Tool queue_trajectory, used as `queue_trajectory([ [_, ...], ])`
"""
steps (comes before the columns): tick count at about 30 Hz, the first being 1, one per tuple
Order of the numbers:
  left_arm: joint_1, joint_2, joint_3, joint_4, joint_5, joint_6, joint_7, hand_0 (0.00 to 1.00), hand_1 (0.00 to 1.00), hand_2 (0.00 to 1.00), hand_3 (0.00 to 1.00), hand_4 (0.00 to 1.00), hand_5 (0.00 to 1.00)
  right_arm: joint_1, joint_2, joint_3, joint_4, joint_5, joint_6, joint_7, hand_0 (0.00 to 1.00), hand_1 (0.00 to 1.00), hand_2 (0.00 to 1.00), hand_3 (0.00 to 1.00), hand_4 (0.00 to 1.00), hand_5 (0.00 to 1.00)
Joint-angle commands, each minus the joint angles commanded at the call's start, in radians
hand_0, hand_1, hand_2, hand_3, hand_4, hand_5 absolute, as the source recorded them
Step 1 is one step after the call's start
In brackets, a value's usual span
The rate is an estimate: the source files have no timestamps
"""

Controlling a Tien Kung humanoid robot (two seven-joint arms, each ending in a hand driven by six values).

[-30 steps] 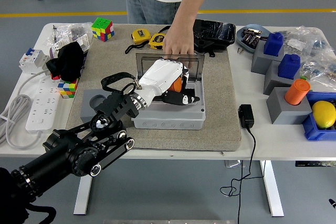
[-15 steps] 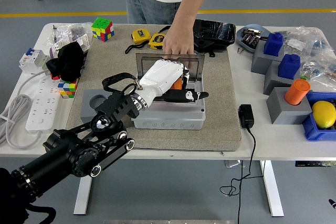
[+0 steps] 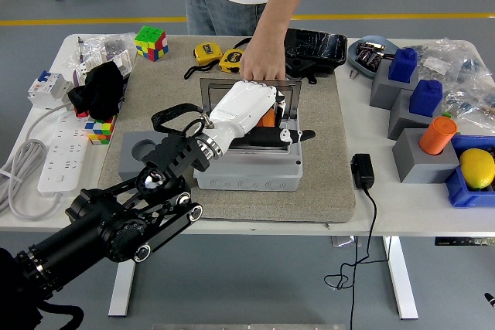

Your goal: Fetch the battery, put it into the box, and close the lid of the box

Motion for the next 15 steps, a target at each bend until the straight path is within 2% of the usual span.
queue_trajectory([
  [10, 0.013, 0.000, 0.013, 0.001, -0.013, -0.006, -0.006, 0.204, 0.168, 0.170, 0.199, 0.998, 0.998, 0.001, -0.001, 0.001, -0.001, 0.000, 0.000, 0.000, 0.796, 0.738, 0.739, 0.795, 0.998, 0.972],
  [11, 0.013, 0.000, 0.014, 0.001, -0.022, -0.006, -0.015, 0.254, 0.280, 0.241, 0.250, 0.998, 0.998, 0.000, 0.000, 0.001, -0.001, 0.000, 0.000, 0.000, 0.796, 0.738, 0.739, 0.794, 0.998, 0.969],
  [15, 0.013, 0.000, 0.015, 0.006, -0.066, -0.016, -0.044, 0.254, 0.280, 0.241, 0.250, 0.998, 0.998, 0.001, 0.001, 0.003, -0.001, -0.003, 0.000, 0.000, 0.796, 0.738, 0.739, 0.794, 0.998, 0.969],
])
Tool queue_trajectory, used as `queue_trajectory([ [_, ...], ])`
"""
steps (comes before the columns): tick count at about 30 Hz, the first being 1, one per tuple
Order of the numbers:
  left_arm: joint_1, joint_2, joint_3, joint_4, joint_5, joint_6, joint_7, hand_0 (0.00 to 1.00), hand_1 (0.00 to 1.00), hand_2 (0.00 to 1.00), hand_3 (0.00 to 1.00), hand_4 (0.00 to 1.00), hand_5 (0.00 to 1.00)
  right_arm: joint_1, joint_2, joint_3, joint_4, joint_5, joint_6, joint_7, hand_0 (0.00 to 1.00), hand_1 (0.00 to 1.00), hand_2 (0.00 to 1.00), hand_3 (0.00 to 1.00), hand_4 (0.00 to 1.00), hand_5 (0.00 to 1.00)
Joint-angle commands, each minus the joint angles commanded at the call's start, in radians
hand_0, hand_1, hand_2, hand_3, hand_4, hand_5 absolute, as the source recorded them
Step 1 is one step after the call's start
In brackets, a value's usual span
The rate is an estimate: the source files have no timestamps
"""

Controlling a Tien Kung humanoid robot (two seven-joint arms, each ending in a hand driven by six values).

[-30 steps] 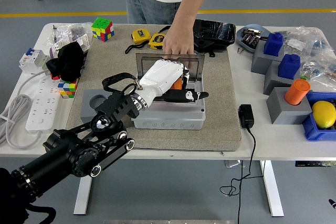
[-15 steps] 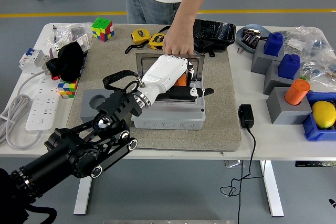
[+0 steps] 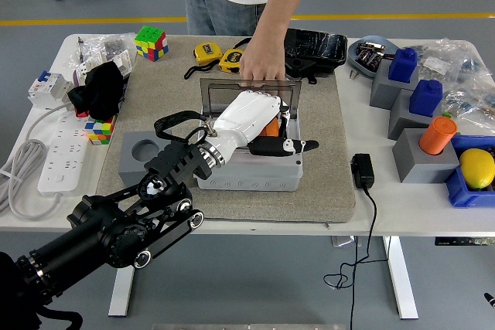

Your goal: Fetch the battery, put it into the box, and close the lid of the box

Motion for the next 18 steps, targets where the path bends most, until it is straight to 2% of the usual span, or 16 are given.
queue_trajectory([
  [1, 0.000, 0.000, 0.000, 0.002, -0.010, -0.003, -0.006, 0.254, 0.280, 0.241, 0.250, 0.998, 0.998, 0.000, 0.000, 0.000, 0.000, 0.001, 0.000, 0.000, 0.796, 0.738, 0.739, 0.794, 0.998, 0.969],
  [2, 0.001, 0.000, -0.001, 0.004, -0.017, -0.006, -0.012, 0.588, 0.749, 0.615, 0.419, 0.998, 0.998, 0.000, -0.001, -0.002, 0.001, 0.003, 0.000, 0.000, 0.795, 0.738, 0.739, 0.795, 0.998, 0.967],
  [7, 0.001, 0.000, 0.000, 0.007, -0.032, -0.007, -0.034, 0.588, 0.749, 0.615, 0.419, 0.998, 0.998, -0.001, -0.001, 0.000, 0.000, 0.000, 0.000, 0.000, 0.795, 0.738, 0.739, 0.795, 0.998, 0.967],
  [8, 0.001, 0.000, 0.000, 0.008, -0.032, -0.005, -0.036, 0.998, 0.963, 0.835, 0.750, 0.998, 0.998, -0.001, -0.001, 0.000, 0.000, 0.001, 0.000, 0.000, 0.795, 0.738, 0.739, 0.794, 0.998, 0.964],
  [13, 0.000, 0.000, -0.005, 0.010, -0.024, 0.014, -0.041, 0.998, 0.963, 0.835, 0.750, 0.998, 0.998, 0.000, 0.000, -0.003, -0.001, 0.003, 0.000, 0.000, 0.795, 0.738, 0.739, 0.794, 0.998, 0.964],
  [14, -0.001, 0.000, -0.007, 0.008, -0.024, 0.020, -0.043, 0.998, 0.998, 0.963, 0.898, 0.998, 0.998, 0.000, -0.001, -0.004, 0.000, 0.004, 0.000, 0.000, 0.795, 0.738, 0.739, 0.794, 0.998, 0.963],
  [18, -0.004, 0.000, -0.018, -0.005, -0.006, 0.038, -0.040, 0.998, 0.998, 0.963, 0.898, 0.998, 0.998, 0.001, 0.000, -0.001, -0.001, 0.002, 0.000, 0.000, 0.795, 0.738, 0.739, 0.794, 0.998, 0.963],
])
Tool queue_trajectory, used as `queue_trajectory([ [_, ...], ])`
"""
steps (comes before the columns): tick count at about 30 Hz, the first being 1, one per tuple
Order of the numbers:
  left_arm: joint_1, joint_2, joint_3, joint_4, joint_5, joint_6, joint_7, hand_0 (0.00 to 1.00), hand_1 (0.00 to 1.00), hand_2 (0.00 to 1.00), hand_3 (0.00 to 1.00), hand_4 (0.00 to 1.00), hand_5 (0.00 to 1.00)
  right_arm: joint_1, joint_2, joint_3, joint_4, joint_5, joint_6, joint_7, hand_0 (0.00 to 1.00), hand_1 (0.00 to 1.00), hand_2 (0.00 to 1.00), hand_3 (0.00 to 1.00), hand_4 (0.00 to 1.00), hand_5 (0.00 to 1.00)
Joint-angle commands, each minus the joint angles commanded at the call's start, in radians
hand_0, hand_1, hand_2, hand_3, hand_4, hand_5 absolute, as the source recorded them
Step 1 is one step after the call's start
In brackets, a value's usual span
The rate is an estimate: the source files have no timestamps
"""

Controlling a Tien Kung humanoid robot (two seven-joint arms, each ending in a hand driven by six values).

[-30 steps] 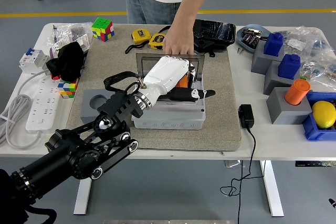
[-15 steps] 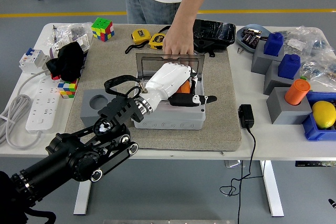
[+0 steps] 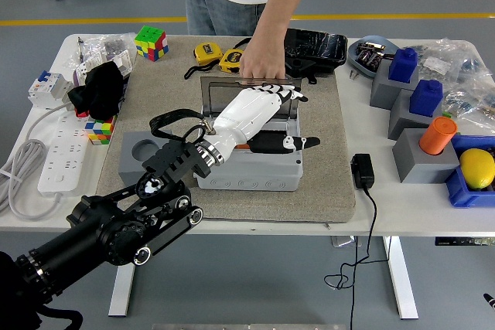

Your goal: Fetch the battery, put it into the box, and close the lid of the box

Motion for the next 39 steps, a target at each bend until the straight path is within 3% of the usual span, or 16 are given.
queue_trajectory([
  [16, 0.008, 0.000, -0.048, -0.132, 0.060, 0.024, 0.026, 0.998, 0.998, 0.966, 0.892, 0.998, 0.998, -0.003, 0.004, 0.011, 0.000, -0.005, 0.000, 0.000, 0.795, 0.738, 0.739, 0.794, 0.998, 0.962],
  [21, -0.013, 0.002, -0.058, -0.103, 0.058, 0.011, 0.029, 0.998, 0.998, 0.954, 0.887, 0.998, 0.998, -0.002, 0.004, 0.010, 0.000, -0.001, -0.001, 0.000, 0.795, 0.738, 0.739, 0.794, 0.998, 0.962],
  [30, -0.045, 0.029, -0.108, -0.004, 0.041, -0.016, 0.016, 0.998, 0.998, 0.913, 0.859, 0.998, 0.998, -0.005, 0.005, 0.017, -0.001, -0.003, -0.001, 0.000, 0.795, 0.738, 0.739, 0.794, 0.998, 0.962],
  [31, -0.044, 0.033, -0.115, -0.001, 0.044, -0.022, 0.019, 0.998, 0.998, 0.913, 0.859, 0.998, 0.998, -0.006, 0.005, 0.018, -0.001, -0.004, -0.001, -0.001, 0.795, 0.738, 0.739, 0.794, 0.998, 0.962],
  [32, -0.043, 0.039, -0.121, -0.001, 0.047, -0.029, 0.023, 0.922, 0.853, 0.807, 0.793, 0.998, 0.998, -0.007, 0.005, 0.018, -0.001, -0.004, -0.001, -0.001, 0.795, 0.738, 0.739, 0.793, 0.998, 0.962],
  [35, -0.035, 0.058, -0.133, -0.017, 0.050, -0.073, 0.052, 0.922, 0.853, 0.807, 0.793, 0.998, 0.998, -0.007, 0.005, 0.023, -0.002, -0.008, -0.001, -0.001, 0.795, 0.738, 0.739, 0.793, 0.998, 0.962],
  [37, -0.022, 0.081, -0.135, -0.047, 0.053, -0.131, 0.090, 0.922, 0.853, 0.807, 0.793, 0.998, 0.998, -0.007, 0.005, 0.020, -0.001, -0.003, -0.001, -0.001, 0.795, 0.738, 0.739, 0.793, 0.998, 0.962],
  [38, -0.013, 0.093, -0.135, -0.066, 0.055, -0.169, 0.115, 0.791, 0.766, 0.735, 0.737, 0.998, 0.998, -0.007, 0.004, 0.018, 0.000, -0.001, -0.001, 0.000, 0.793, 0.738, 0.739, 0.793, 0.998, 0.961],
  [39, -0.005, 0.104, -0.134, -0.085, 0.057, -0.205, 0.138, 0.791, 0.766, 0.735, 0.737, 0.998, 0.998, -0.007, 0.004, 0.019, 0.000, -0.001, -0.002, -0.001, 0.793, 0.738, 0.739, 0.793, 0.998, 0.961],
])
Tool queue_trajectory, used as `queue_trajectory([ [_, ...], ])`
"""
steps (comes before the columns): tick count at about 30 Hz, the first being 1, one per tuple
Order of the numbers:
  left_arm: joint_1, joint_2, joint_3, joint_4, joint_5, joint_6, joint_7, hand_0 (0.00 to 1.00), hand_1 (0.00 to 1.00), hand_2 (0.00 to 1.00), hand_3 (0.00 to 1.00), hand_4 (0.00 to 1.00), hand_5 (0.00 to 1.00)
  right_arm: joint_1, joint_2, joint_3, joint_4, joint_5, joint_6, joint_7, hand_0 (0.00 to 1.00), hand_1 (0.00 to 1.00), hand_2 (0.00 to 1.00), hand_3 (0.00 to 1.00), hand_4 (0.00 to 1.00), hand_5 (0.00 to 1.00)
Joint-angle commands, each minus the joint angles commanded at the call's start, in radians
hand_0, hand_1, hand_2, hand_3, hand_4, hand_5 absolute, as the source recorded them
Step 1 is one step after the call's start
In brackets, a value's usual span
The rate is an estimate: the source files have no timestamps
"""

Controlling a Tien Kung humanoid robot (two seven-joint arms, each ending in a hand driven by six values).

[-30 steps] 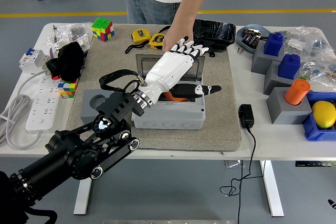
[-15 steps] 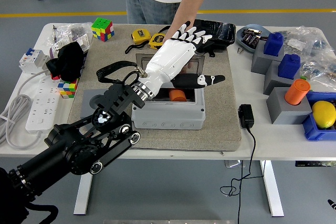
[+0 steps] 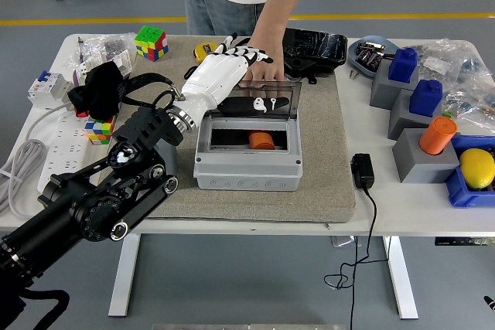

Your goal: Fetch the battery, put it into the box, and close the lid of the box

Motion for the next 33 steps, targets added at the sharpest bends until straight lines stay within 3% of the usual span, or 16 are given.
queue_trajectory([
  [3, 0.018, 0.028, 0.001, -0.044, -0.001, -0.090, 0.055, 0.791, 0.766, 0.735, 0.737, 0.998, 0.998, -0.001, 0.000, 0.007, -0.001, -0.007, 0.000, 0.000, 0.793, 0.738, 0.739, 0.793, 0.998, 0.961],
  [5, 0.030, 0.041, -0.001, -0.073, 0.000, -0.114, 0.065, 0.756, 0.741, 0.720, 0.732, 0.998, 0.998, -0.001, 0.000, 0.004, 0.000, -0.004, 0.000, 0.000, 0.793, 0.738, 0.739, 0.793, 0.998, 0.961],
  [14, 0.049, 0.063, -0.015, -0.201, 0.015, -0.121, 0.077, 0.750, 0.736, 0.710, 0.727, 0.998, 0.998, 0.001, -0.003, 0.002, 0.000, -0.003, 0.000, -0.001, 0.793, 0.738, 0.739, 0.793, 0.998, 0.961],
  [20, 0.052, 0.079, 0.000, -0.236, 0.007, -0.130, 0.087, 0.750, 0.734, 0.706, 0.724, 0.998, 0.998, 0.000, -0.004, 0.003, 0.001, -0.005, 0.000, -0.001, 0.793, 0.738, 0.739, 0.794, 0.998, 0.962],
  [33, 0.069, 0.161, 0.042, -0.311, -0.034, -0.165, 0.115, 0.753, 0.737, 0.705, 0.726, 0.998, 0.998, 0.001, -0.008, 0.008, 0.001, -0.007, -0.001, -0.002, 0.794, 0.737, 0.739, 0.794, 0.998, 0.960],
])
